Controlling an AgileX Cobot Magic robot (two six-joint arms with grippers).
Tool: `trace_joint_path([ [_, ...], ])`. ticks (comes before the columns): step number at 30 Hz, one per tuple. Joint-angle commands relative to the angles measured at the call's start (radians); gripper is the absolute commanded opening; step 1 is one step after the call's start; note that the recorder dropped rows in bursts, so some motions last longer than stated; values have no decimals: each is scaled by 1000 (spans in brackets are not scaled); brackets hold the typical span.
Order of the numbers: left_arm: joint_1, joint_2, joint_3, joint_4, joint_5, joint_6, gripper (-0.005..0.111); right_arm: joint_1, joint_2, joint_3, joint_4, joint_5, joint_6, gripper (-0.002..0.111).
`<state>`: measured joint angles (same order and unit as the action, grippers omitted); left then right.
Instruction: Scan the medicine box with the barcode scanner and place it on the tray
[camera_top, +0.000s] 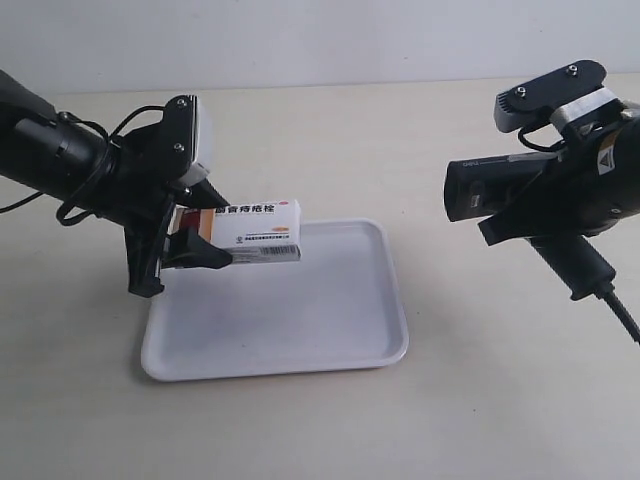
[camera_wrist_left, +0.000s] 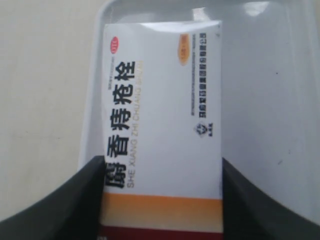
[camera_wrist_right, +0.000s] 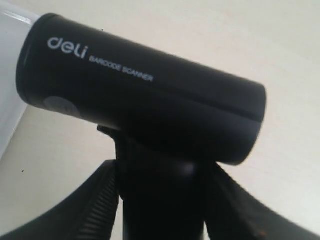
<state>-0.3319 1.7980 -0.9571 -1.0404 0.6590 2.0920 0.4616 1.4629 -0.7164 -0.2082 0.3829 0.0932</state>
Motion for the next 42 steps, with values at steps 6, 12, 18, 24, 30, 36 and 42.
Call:
trace_joint_path([
  [6,-1,35,-27,-18,67,2,2,3,90,-9,-9,-105,42,0],
  [12,-5,128,-27,-188,40,2,2,3,213,-9,-9,-209,66,0],
  [18,-5,203,-27,-281,13,2,7,3,315,-9,-9,-258,93,0],
  [24,-7,218,-32,-283,-8,2,42,3,352,-9,26,-272,93,3],
  [30,-7,220,-32,-265,20,-7,79,3,352,-9,52,-278,99,40],
  [36,-7,201,-32,-222,58,-7,98,3,326,-9,83,-269,97,85],
  [42,-5,27,-32,-222,89,-104,95,3,104,-64,83,-64,87,79],
])
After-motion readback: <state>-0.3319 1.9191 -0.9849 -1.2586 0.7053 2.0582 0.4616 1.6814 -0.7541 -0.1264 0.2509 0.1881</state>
